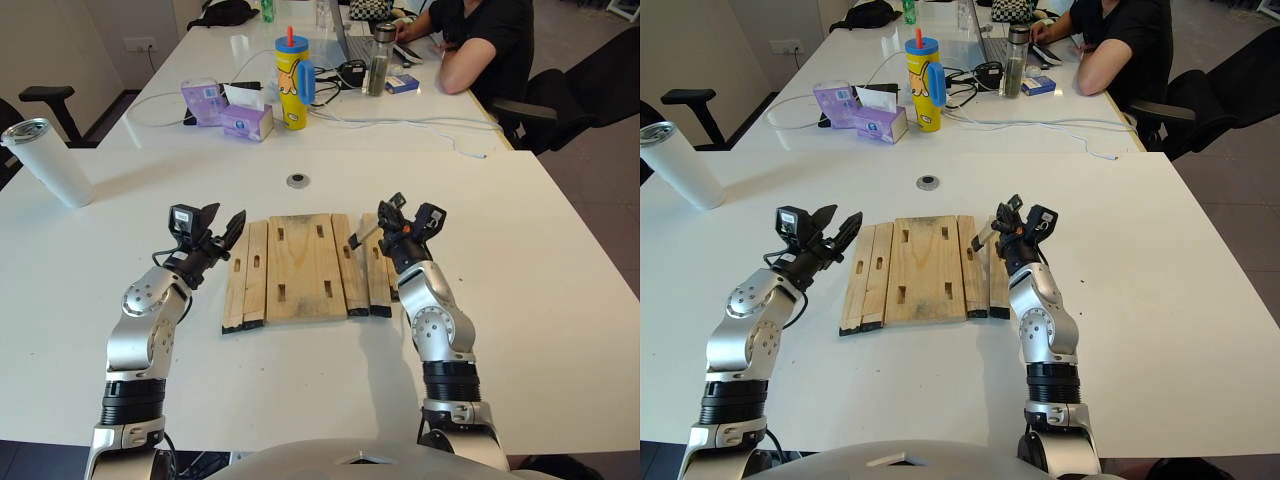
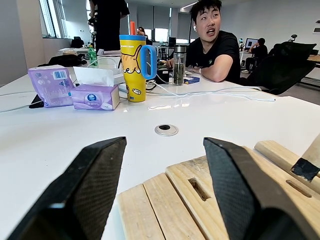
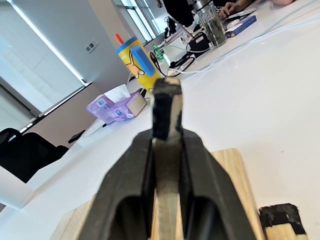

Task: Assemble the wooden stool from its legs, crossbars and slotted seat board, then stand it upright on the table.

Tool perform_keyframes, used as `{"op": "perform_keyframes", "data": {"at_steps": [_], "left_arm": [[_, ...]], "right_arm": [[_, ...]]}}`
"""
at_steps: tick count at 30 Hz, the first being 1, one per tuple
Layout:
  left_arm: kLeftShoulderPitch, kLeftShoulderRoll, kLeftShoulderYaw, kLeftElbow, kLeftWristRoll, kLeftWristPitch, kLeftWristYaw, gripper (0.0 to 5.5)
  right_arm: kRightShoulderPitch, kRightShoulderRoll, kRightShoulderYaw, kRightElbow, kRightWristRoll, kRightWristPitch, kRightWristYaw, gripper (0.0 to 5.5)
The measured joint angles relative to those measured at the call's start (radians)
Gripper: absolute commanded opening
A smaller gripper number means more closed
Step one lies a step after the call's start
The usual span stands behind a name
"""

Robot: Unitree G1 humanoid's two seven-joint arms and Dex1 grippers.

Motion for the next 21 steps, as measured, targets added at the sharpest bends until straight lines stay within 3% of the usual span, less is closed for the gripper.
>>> {"op": "perform_keyframes", "data": {"at_steps": [21], "left_arm": [[0.000, 0.000, -0.004, 0.001, 0.000, 0.000, -0.004, 2.87]], "right_arm": [[-0.003, 0.001, 0.021, 0.032, 0.010, -0.048, 0.022, 0.42]]}}
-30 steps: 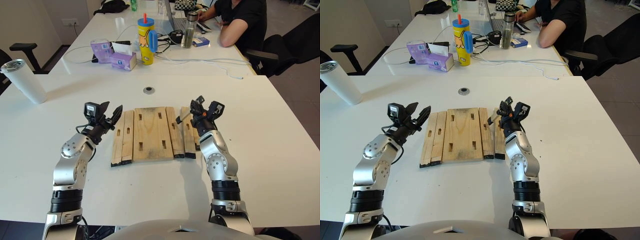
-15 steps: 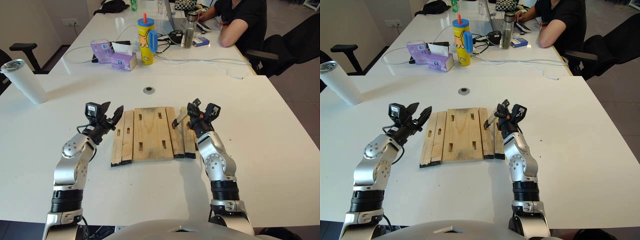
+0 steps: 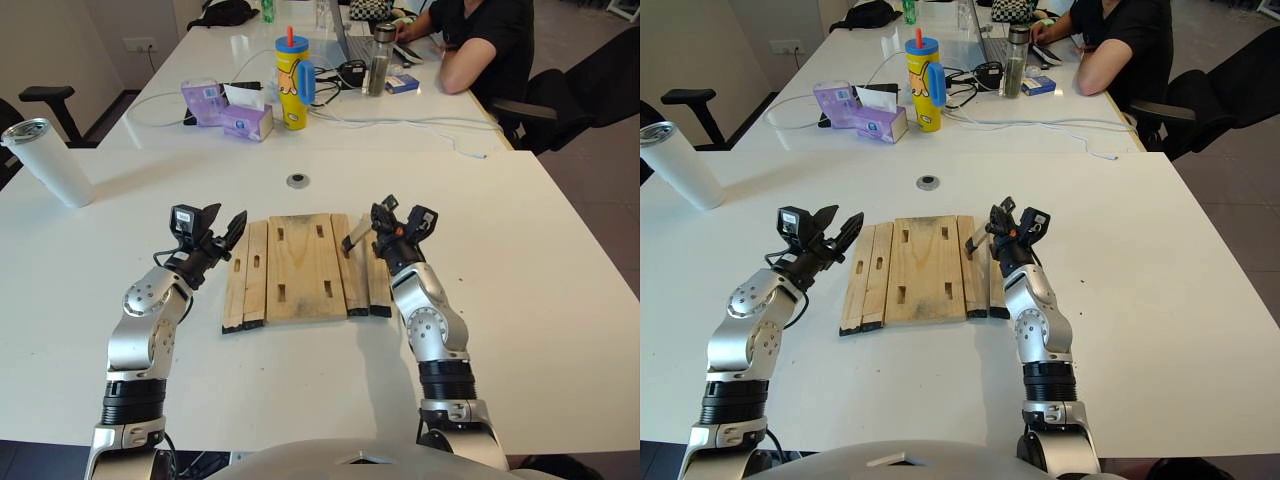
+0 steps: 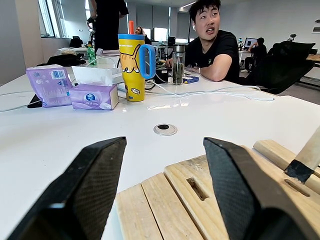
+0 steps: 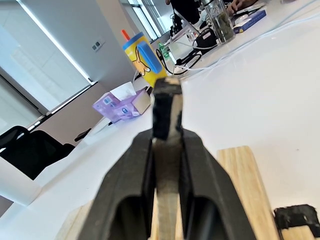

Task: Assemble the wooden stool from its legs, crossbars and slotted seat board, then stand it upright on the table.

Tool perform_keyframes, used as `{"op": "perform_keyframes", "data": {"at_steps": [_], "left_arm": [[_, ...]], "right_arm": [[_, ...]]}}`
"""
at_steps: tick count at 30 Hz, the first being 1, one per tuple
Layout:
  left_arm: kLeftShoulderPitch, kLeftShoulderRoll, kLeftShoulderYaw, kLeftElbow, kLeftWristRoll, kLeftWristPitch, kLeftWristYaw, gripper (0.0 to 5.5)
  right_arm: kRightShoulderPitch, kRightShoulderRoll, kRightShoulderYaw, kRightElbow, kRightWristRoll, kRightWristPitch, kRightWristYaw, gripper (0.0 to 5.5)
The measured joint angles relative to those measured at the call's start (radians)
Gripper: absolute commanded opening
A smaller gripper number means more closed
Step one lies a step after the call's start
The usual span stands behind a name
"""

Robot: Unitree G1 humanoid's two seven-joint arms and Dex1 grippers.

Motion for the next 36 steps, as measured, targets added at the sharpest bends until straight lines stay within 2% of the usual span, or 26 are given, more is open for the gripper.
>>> {"op": "perform_keyframes", "data": {"at_steps": [21, 30, 36], "left_arm": [[0.000, 0.000, 0.000, -0.001, 0.001, 0.000, 0.002, 2.87], [0.000, 0.001, 0.000, -0.001, 0.003, 0.001, 0.001, 2.87], [0.000, 0.001, -0.001, -0.002, 0.003, 0.006, 0.000, 2.87]], "right_arm": [[0.028, -0.004, 0.015, -0.023, -0.028, 0.047, -0.057, 0.42], [0.007, -0.012, 0.068, 0.000, -0.166, 0.031, -0.088, 0.42], [0.006, -0.034, 0.132, 0.047, -0.308, -0.064, -0.086, 0.42]]}}
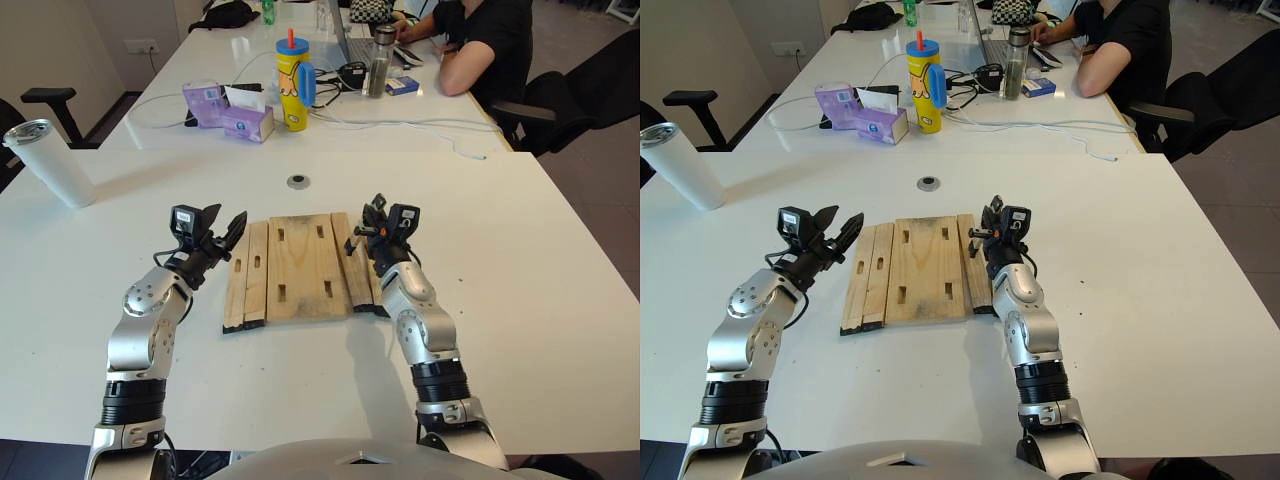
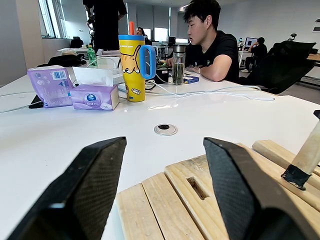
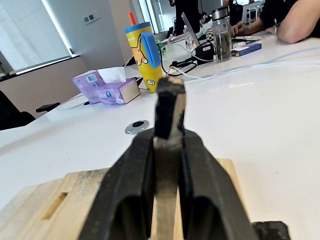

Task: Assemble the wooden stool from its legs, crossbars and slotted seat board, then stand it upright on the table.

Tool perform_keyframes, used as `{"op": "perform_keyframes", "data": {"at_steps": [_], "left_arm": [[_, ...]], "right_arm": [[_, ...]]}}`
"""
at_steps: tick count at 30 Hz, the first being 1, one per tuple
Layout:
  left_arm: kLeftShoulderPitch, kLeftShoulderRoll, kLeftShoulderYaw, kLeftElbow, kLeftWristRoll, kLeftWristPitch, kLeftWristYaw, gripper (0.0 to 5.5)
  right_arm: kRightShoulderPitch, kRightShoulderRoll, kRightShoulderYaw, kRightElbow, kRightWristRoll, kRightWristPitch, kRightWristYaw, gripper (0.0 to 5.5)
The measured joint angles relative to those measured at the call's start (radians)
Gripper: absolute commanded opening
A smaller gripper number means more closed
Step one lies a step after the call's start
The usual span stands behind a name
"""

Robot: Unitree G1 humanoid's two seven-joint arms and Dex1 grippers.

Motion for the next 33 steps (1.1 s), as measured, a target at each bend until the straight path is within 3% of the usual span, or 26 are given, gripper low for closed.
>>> {"op": "perform_keyframes", "data": {"at_steps": [17, 23, 33], "left_arm": [[-0.001, 0.002, 0.000, 0.000, 0.000, 0.007, -0.008, 2.87], [-0.006, 0.003, 0.001, 0.001, 0.004, 0.010, -0.011, 2.87], [-0.013, 0.004, 0.001, 0.001, 0.005, 0.010, -0.018, 2.87]], "right_arm": [[0.024, -0.023, 0.048, 0.090, -0.168, -0.160, 0.027, 0.42], [0.089, -0.024, 0.060, 0.145, -0.210, -0.121, 0.031, 1.71], [0.029, -0.020, 0.026, 0.029, -0.215, -0.071, 0.018, 1.71]]}}
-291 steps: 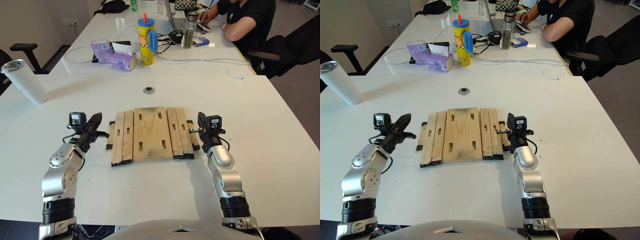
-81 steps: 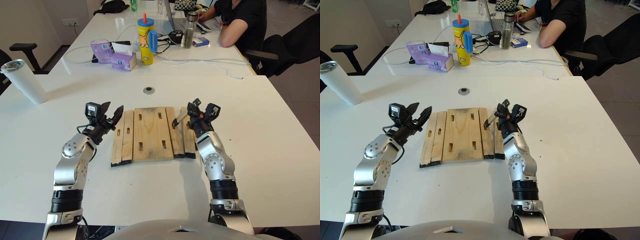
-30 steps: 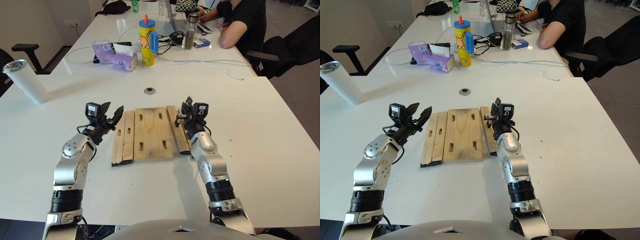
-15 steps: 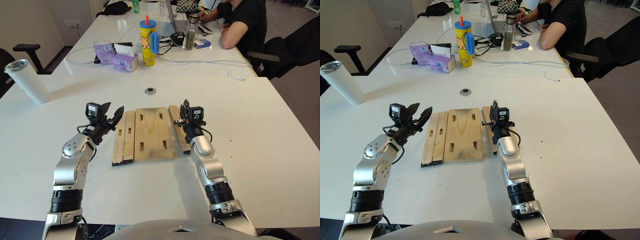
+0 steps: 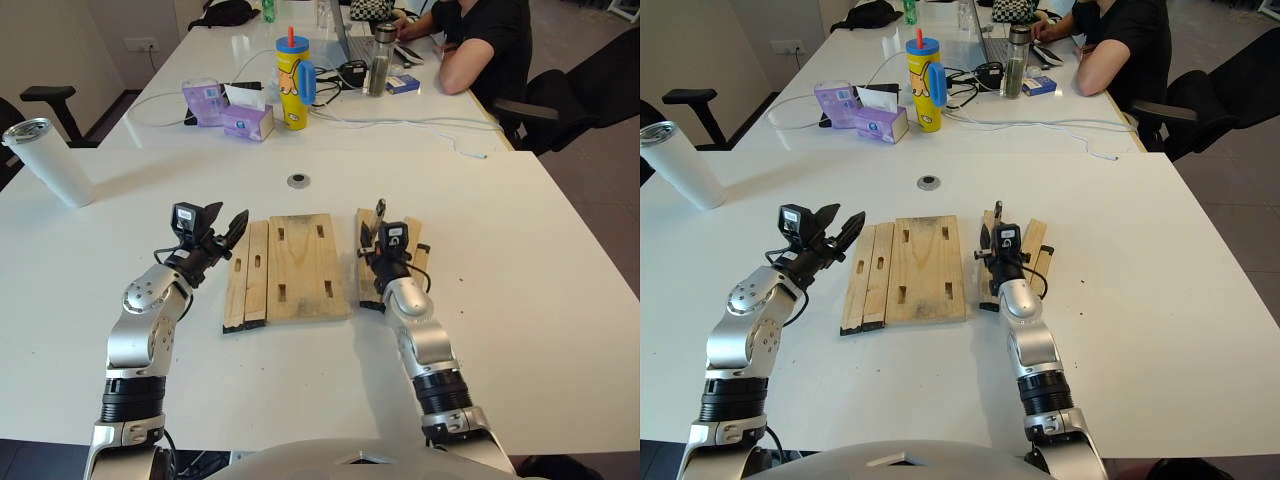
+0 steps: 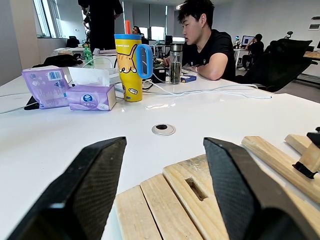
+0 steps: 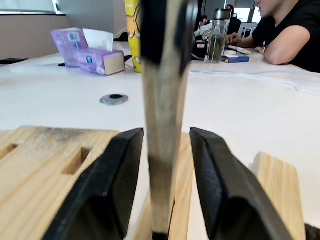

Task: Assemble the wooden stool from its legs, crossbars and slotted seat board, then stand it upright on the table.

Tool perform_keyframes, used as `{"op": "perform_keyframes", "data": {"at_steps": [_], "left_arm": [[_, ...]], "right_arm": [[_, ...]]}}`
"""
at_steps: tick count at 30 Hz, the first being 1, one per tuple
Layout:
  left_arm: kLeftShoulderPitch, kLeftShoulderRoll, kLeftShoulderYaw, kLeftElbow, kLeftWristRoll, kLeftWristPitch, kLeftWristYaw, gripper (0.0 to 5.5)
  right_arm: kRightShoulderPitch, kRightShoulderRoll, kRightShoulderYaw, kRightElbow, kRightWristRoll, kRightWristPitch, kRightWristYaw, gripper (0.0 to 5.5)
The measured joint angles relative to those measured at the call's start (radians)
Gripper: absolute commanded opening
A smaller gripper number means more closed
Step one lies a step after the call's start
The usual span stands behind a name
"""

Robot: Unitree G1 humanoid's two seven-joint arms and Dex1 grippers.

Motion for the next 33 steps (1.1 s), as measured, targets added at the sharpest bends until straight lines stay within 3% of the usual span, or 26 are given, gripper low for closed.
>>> {"op": "perform_keyframes", "data": {"at_steps": [8, 13, 19, 24, 33], "left_arm": [[0.000, -0.002, -0.001, 0.000, 0.000, 0.000, 0.001, 2.87], [0.001, -0.005, -0.001, 0.000, 0.001, -0.002, 0.008, 2.87], [0.008, -0.025, -0.003, -0.002, 0.002, -0.011, 0.029, 2.87], [0.020, -0.028, -0.003, -0.009, 0.002, -0.011, 0.033, 2.87], [0.031, -0.038, -0.018, -0.022, 0.003, -0.011, 0.043, 2.87]], "right_arm": [[-0.085, -0.003, -0.021, -0.108, -0.020, 0.026, -0.019, 1.71], [-0.276, -0.035, -0.043, -0.177, -0.037, 0.033, -0.018, 1.71], [-0.524, -0.094, -0.086, 0.019, -0.028, -0.007, 0.033, 1.71], [-0.423, -0.100, -0.102, 0.201, -0.005, 0.062, 0.070, 1.71], [-0.400, -0.099, -0.101, 0.212, 0.010, 0.073, 0.103, 1.71]]}}
